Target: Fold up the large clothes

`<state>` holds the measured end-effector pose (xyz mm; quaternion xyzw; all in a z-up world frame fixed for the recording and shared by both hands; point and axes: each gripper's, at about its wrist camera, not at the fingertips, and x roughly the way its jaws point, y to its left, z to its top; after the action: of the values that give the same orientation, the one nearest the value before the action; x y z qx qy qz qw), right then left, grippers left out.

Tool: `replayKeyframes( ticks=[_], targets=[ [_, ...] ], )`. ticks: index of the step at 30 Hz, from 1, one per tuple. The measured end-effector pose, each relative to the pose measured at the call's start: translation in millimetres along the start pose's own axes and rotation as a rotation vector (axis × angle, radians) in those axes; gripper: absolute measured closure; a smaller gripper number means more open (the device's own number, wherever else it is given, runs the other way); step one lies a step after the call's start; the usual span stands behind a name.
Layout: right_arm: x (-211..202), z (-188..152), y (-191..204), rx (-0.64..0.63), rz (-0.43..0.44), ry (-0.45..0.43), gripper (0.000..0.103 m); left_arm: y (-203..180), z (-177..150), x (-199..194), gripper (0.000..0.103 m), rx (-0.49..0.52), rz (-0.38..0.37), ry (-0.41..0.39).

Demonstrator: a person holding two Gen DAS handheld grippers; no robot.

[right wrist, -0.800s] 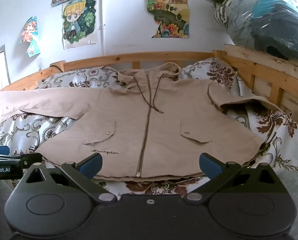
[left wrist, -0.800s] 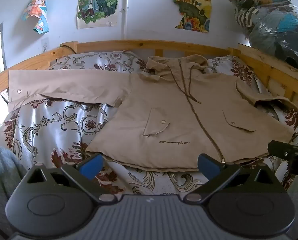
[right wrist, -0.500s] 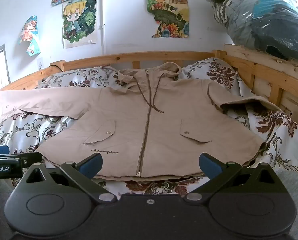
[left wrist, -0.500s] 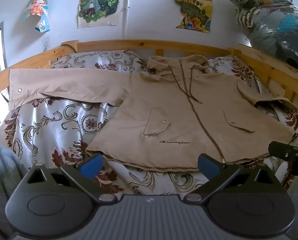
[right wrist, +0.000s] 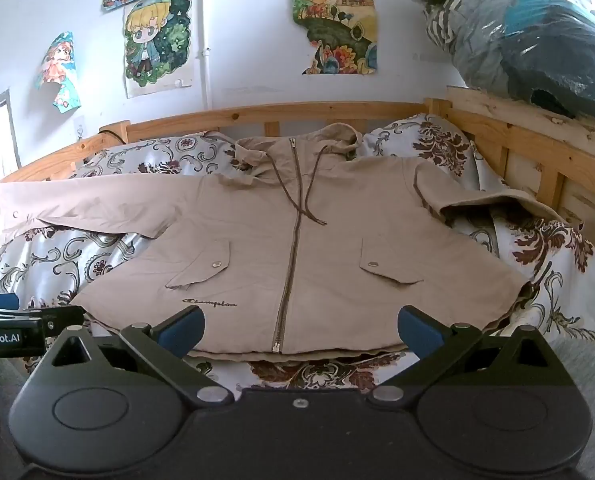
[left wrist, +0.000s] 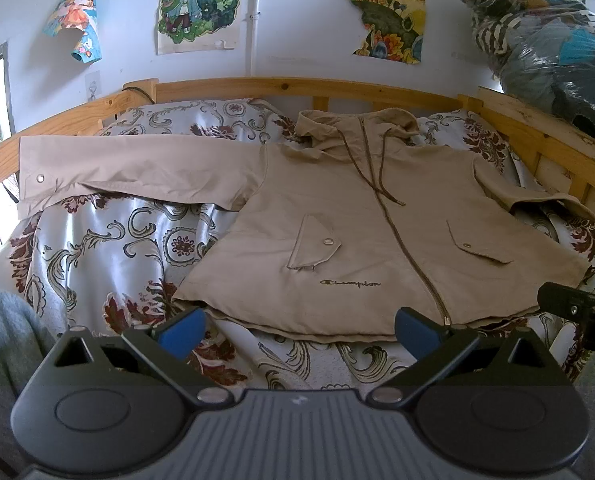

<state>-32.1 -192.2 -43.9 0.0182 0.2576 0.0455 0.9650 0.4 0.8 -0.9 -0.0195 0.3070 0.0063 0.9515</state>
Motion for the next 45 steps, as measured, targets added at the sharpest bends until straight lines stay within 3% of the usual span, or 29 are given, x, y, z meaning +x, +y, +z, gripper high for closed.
replayKeyframes(
  ticks=[45],
  targets=[
    [0.5, -1.4, 0.5, 0.005, 0.002, 0.005, 0.001, 4.1, -3.0, 0.3, 0.001, -0.005, -0.001, 0.006]
  ],
)
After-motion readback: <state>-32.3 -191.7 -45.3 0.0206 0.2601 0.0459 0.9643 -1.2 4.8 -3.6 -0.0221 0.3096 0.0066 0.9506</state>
